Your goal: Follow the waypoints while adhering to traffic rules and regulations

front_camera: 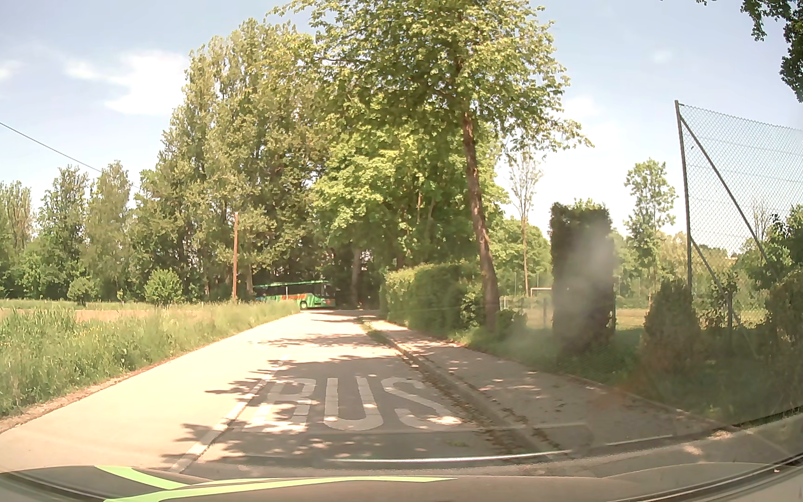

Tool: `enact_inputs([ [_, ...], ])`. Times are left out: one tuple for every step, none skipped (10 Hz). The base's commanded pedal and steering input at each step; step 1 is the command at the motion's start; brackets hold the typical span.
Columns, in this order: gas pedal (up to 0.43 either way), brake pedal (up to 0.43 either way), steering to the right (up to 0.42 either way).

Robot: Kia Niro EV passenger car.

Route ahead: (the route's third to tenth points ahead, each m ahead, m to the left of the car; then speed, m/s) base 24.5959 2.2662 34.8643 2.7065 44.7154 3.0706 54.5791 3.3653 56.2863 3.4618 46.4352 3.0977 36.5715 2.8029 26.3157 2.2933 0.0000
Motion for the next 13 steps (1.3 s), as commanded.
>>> enact_inputs([
  [0.0,0.402,-0.089],
  [0.0,0.402,-0.089],
  [0.0,0.402,-0.089],
  [0.0,0.409,-0.089],
  [0.0,0.409,-0.089],
  [0.0,0.409,-0.089],
  [0.0,0.409,-0.089],
  [0.0,0.409,-0.089],
  [0.0,0.415,-0.089],
  [0.0,0.433,-0.089],
  [0.0,0.439,-0.089],
  [0.0,0.451,-0.089],
  [0.0,0.476,-0.089],
])
